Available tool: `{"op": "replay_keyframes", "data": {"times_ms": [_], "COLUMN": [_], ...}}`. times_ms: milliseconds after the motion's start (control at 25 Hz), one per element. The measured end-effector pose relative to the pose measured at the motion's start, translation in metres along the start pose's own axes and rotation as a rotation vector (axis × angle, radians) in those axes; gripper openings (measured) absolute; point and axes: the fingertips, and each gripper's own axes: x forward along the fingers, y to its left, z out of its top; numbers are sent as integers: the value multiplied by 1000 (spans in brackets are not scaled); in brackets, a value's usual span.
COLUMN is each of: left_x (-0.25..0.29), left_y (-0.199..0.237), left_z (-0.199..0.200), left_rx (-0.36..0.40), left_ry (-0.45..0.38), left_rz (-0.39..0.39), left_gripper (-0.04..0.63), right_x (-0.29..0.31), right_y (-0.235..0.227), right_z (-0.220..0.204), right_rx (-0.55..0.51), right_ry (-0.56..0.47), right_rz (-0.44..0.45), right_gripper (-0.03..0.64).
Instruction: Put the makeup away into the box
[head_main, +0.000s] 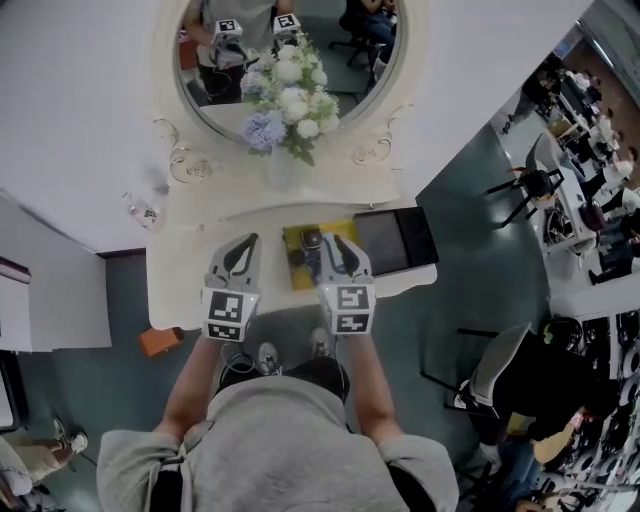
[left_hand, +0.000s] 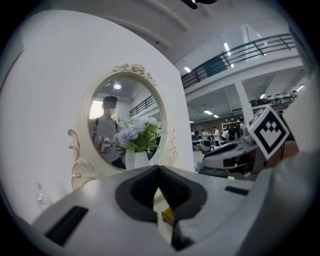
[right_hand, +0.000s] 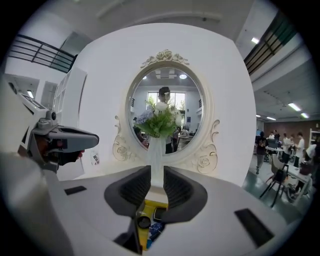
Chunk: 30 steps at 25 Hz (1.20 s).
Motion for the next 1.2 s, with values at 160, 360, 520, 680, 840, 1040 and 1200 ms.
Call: {"op": "replay_keyframes", "data": {"times_ms": [160,360,520,680,840,1040,1200], "left_x": [-14,-24,-27,-26,-22,-21,-20], "left_y": [3,7,10,12,13,14,14], "left_z": [8,11,13,15,16,18,18], "left_rx": [17,24,25,26,22,26,28], "left_ry": [-15,-32,-38,-43,-46,-44,-41], "left_rz": [-8,-10,-12,-12,-11,-12,-11], "left_gripper": [2,2,0,1,1,2,2], "right_x": [-14,-25,-27,-26,-23,-22,-20], "right_y": [11,16,17,16,14,13,13], "right_z": [9,15,19,22,24,27,26], "right_rx": [8,11,1,-1,-4,4,9], "right_ry": [-30,-59,-62,-63,-67,-75,-70], "right_rz": [-12,-29,-36,-37,-38,-37,-32], "right_gripper": [51,34,32,32,32,32,32]}}
